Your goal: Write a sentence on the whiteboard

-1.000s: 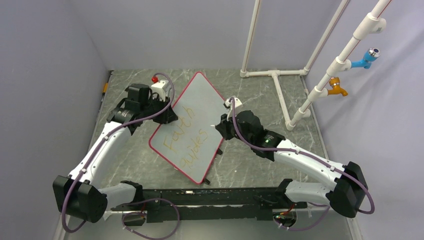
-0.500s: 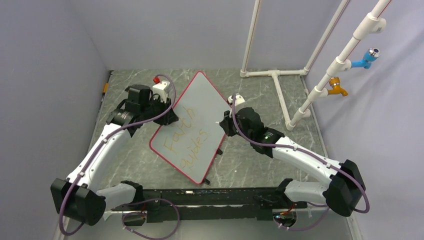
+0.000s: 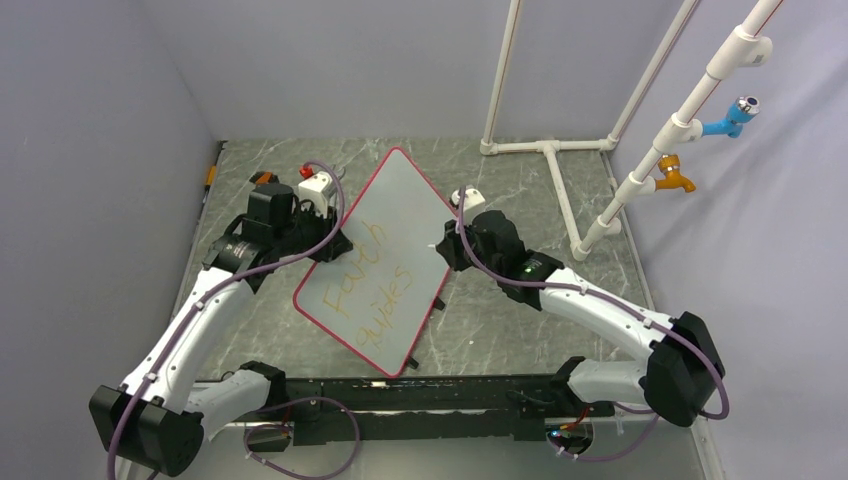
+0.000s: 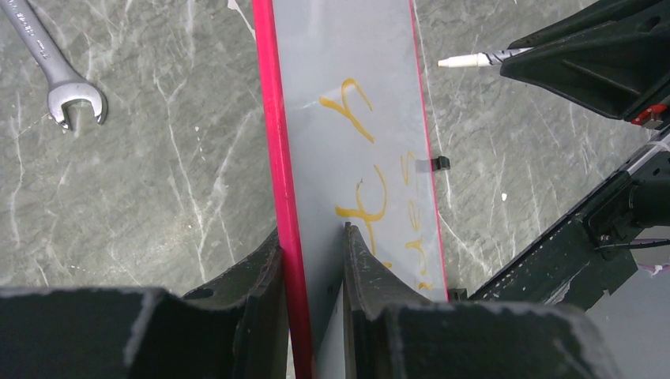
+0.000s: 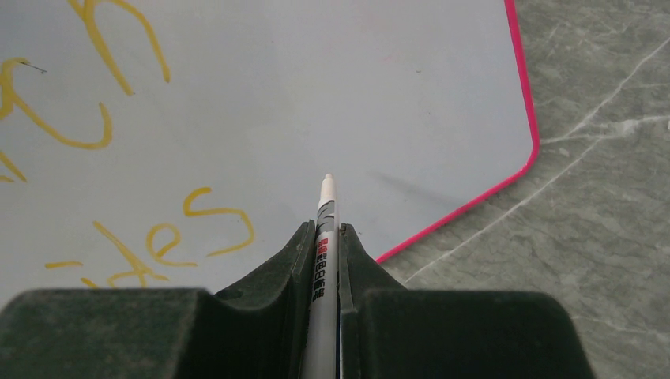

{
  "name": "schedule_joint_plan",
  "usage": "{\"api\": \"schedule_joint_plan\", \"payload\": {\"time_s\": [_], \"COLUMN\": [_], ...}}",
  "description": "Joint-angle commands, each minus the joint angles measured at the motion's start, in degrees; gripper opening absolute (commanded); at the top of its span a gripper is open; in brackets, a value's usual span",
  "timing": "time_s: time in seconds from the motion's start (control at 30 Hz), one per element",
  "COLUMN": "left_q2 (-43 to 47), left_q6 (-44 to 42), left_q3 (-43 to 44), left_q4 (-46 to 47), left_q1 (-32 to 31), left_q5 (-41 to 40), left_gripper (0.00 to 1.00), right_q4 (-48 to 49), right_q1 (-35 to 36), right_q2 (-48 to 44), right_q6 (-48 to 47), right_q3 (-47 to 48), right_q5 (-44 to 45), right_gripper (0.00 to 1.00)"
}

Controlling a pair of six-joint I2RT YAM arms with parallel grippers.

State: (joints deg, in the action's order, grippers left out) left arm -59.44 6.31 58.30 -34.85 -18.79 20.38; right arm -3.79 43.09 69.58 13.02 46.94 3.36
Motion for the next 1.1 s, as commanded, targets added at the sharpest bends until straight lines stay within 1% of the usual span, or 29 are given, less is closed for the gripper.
{"api": "schedule_joint_plan", "payload": {"time_s": [0.0, 0.27, 0.83, 1.07], "left_q2": [-1.1, -0.8, -0.6, -0.5], "left_q6": [-7.1, -7.0, -6.9, -6.9], "left_q3": [-1.4, -1.9, -2.0, -2.0], "left_q4": [-1.2, -0.6, -0.4, -0.3], "left_q1": [-0.3, -0.3, -0.3, -0.3], "left_q5": [-6.3, -7.6, -7.9, -8.0], "left_gripper": [0.00, 0.00, 0.00, 0.00], "right_q4": [5.3, 7.5, 9.9, 9.8], "right_q1": [-1.6, -4.0, -5.6, -5.8], "right_q2": [1.9, 5.7, 11.2, 12.6], "right_q6": [-1.1, -0.2, 0.7, 0.6], "right_q3": [3.5, 5.1, 8.4, 8.5], "right_q5": [-3.1, -8.1, -9.5, -12.1], "right_gripper": [0.00, 0.00, 0.00, 0.00]}}
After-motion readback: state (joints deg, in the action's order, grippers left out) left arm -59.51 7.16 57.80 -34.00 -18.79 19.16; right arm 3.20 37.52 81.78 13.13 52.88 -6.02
